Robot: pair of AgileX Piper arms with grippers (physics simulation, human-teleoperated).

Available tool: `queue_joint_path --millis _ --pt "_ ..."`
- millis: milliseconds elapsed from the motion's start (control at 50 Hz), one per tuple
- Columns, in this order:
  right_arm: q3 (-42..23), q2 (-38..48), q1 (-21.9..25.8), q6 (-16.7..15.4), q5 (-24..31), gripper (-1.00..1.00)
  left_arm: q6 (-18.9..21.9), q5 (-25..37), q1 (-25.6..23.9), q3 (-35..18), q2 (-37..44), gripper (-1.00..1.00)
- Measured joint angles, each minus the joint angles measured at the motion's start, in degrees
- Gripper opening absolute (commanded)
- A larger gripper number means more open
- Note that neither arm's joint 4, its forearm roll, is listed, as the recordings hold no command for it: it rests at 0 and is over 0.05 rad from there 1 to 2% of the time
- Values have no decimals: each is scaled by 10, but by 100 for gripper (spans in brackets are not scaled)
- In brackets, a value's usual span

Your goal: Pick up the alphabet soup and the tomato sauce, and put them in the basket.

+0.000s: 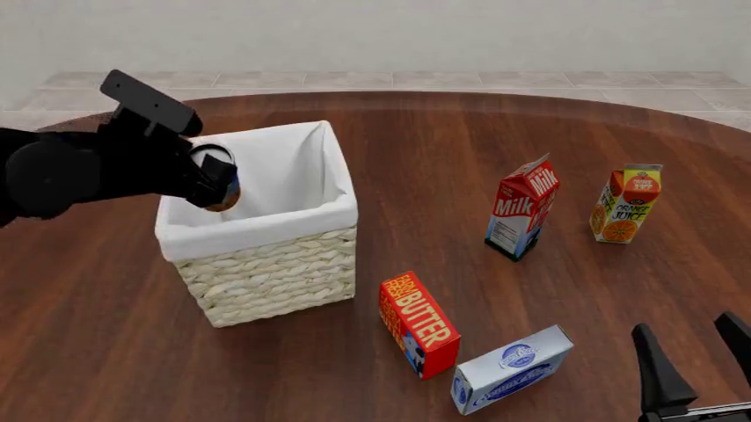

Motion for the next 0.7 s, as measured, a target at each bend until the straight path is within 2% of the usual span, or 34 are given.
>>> queue_joint_path --millis 460,480,700 --pt "0 0 0 5 1 100 0 -17 11 -5 36 -100" --pt "0 0 0 5 1 100 0 -18 11 -6 38 100" --pt "0 0 0 6 1 100 9 -22 16 -14 46 100"
